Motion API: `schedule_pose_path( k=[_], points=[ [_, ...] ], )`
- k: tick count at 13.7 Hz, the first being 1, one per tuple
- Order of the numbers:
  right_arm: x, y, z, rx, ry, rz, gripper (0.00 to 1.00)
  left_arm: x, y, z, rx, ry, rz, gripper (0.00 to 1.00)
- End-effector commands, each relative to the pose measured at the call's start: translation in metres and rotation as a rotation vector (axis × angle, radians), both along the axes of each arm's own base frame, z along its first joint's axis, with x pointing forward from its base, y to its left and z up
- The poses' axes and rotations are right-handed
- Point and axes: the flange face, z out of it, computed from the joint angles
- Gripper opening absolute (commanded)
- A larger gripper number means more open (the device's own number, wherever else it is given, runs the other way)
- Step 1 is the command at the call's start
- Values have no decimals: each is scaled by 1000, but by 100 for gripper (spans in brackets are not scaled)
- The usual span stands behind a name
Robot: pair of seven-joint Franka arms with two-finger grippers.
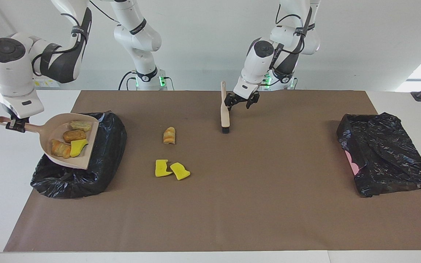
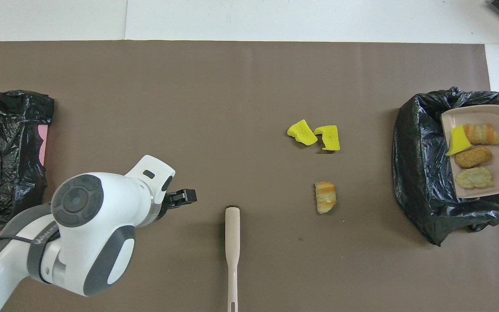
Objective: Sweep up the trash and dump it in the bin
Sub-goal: 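Tip the dustpan over the bag while the left gripper lays the brush down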
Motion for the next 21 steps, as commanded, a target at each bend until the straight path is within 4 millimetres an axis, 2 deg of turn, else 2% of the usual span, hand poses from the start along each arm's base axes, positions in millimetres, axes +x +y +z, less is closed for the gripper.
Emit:
schedule_pose_path(
  k=[1, 4, 6, 9, 11, 13, 15, 17, 19, 21],
  points=[
    [-18, -7, 19, -43, -14, -18, 0, 21, 49, 3, 39, 1, -47, 100],
    [-30, -7, 40, -62, -21, -30, 0, 37, 107, 1, 67, -7, -132, 100],
    [-32, -7, 41, -74, -12, -34, 0, 49, 134, 15, 85, -36, -167, 100],
    [-40, 5, 37, -107, -12, -31, 0, 68, 151, 63, 124, -19, -175, 100],
    [-57, 12, 26, -109, -48, -76, 0, 71, 163, 93, 125, 1, -172, 100],
    [-59, 20, 27, -149, -42, -50, 0, 70, 174, 126, 126, 19, -180, 100],
    [-61, 13, 37, -175, -45, -43, 0, 67, 180, 159, 128, 23, -188, 100],
    [-64, 6, 57, -187, -45, -26, 0, 64, 194, 191, 126, 17, -173, 100],
    [-64, 6, 68, -199, -52, -12, 0, 62, 199, 218, 125, -3, -196, 100],
    [-60, 14, 71, -228, -56, 13, 0, 66, 206, 223, 141, -11, -206, 100]
  ],
)
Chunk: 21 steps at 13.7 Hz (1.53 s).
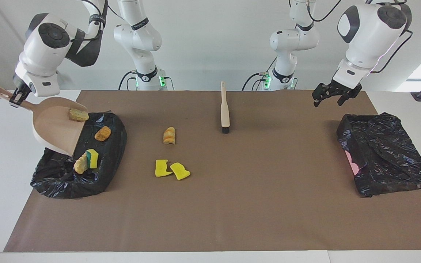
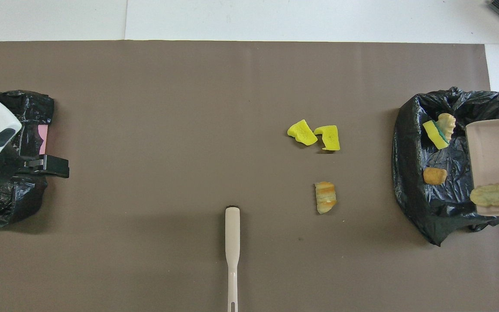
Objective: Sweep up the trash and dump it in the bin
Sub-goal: 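Tip the dustpan over the bag while the left gripper lays the brush down, then return the dustpan to the table center and open the right gripper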
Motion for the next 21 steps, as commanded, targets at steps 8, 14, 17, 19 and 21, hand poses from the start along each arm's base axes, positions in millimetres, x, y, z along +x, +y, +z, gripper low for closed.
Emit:
schedule_pose_path(
  k=[8, 14, 17, 19, 21],
  points=[
    [15, 56, -2, 332, -91, 4, 0, 27, -1, 3, 25, -36, -51, 100],
    [29, 143, -41, 576, -134, -112, 0, 43, -32, 17, 47, -24, -124, 100],
    [42, 186, -75, 667, -188, -296, 0, 46, -48, 18, 44, -74, -147, 100],
    [50, 206, -101, 732, -221, -481, 0, 43, -47, 30, 39, -110, -124, 100],
    [56, 244, -121, 762, -257, -609, 0, 46, -41, 35, 33, -145, -70, 100]
  ],
)
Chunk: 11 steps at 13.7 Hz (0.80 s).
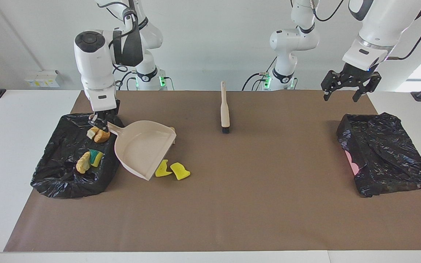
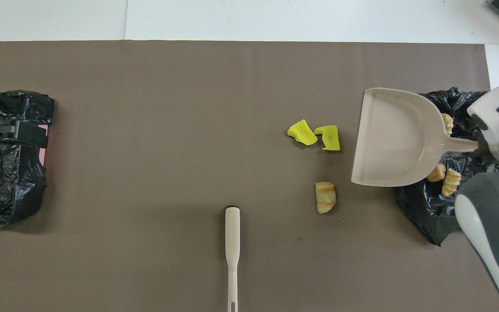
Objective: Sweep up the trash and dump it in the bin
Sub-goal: 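Return the dustpan to the table center and open the right gripper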
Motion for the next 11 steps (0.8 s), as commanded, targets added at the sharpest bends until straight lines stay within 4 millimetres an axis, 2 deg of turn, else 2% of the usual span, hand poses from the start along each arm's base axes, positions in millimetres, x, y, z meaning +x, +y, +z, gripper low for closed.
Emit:
schedule_pose_path(
  k=[1, 3, 6, 8, 11],
  points=[
    [9, 43, -17, 58, -13, -221, 0, 1, 8, 11, 9, -41, 43, 100],
    [9, 76, -27, 83, -37, -458, 0, -4, 12, 12, 12, -30, 50, 100],
    [9, 142, -48, 111, -32, -597, 0, -5, 24, 8, 15, -23, 64, 100],
    [11, 186, -54, 122, -46, -690, 0, -9, 25, 7, 16, -19, 64, 100],
    [1, 243, -66, 187, 25, -872, 0, -7, 36, 8, 15, -26, 91, 100]
  ],
)
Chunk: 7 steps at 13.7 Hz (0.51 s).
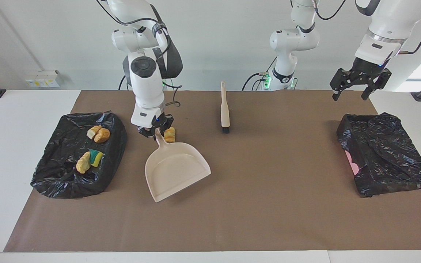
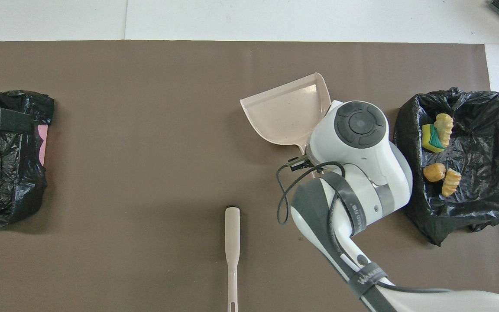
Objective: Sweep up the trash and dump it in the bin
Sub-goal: 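Return the dustpan to the table center and open the right gripper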
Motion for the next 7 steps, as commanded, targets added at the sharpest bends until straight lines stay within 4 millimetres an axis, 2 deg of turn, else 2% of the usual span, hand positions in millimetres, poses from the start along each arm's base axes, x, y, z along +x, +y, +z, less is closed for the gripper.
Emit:
schedule_pose_path(
  k=[1, 4, 6, 7],
  points=[
    [9, 52, 2, 105, 18, -143, 0, -8, 11, 1, 19, 0, 25, 100],
    [13, 124, -25, 102, 36, -256, 0, -8, 14, 0, 20, 0, 23, 100],
    [22, 149, -47, 100, 40, -290, 0, -10, 13, -2, 21, 7, 23, 100],
    [21, 155, -54, 103, 36, -287, 0, -13, 13, -4, 22, 9, 23, 100]
  ],
)
